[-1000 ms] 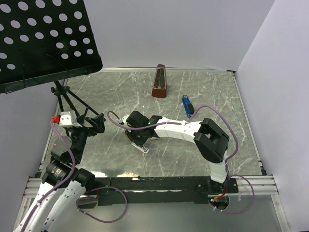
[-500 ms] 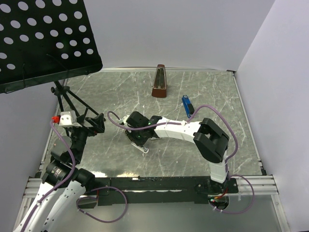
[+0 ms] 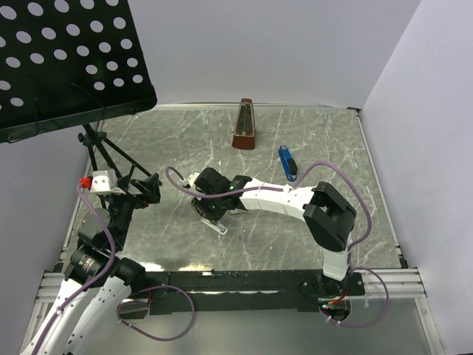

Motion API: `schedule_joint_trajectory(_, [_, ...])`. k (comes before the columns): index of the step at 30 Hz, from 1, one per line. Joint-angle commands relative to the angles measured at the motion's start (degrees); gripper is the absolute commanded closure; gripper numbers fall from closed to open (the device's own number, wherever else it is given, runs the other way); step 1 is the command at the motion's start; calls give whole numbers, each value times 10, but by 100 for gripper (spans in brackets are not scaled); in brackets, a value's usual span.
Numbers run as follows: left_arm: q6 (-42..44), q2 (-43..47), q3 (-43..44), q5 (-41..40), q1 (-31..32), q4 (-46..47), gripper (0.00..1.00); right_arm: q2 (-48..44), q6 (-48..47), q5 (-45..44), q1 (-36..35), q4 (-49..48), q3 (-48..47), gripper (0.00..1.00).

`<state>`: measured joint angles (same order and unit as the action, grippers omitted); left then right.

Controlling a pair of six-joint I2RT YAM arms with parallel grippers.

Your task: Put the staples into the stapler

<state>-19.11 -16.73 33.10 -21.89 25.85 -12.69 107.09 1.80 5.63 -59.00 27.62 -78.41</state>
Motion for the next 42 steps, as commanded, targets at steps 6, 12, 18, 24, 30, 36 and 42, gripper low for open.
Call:
schedule_joint_trajectory(6, [10, -3, -1, 1, -3, 24, 0, -1, -4, -5, -3, -13, 3, 87])
schedule_joint_trajectory(12, [11, -3, 0, 1, -4, 24, 1, 15, -6, -14, -3, -12, 2, 87])
schedule_joint_trajectory(18, [11, -4, -1, 1, -3, 24, 1, 24, -6, -15, -2, -13, 6, 87])
schedule_joint_trajectory(24, [11, -4, -1, 1, -3, 24, 1, 25, -7, -23, -4, -14, 9, 87])
schedule_joint_trajectory(30, [11, -5, -1, 1, -3, 24, 0, 20, -5, -18, -3, -12, 9, 87])
schedule_joint_trajectory(36, [11, -5, -1, 1, -4, 23, 1, -5, -2, -19, -3, -12, 9, 87])
schedule_joint_trajectory(42, [11, -5, -1, 2, -3, 24, 1, -35, -2, -17, -3, -15, 8, 87])
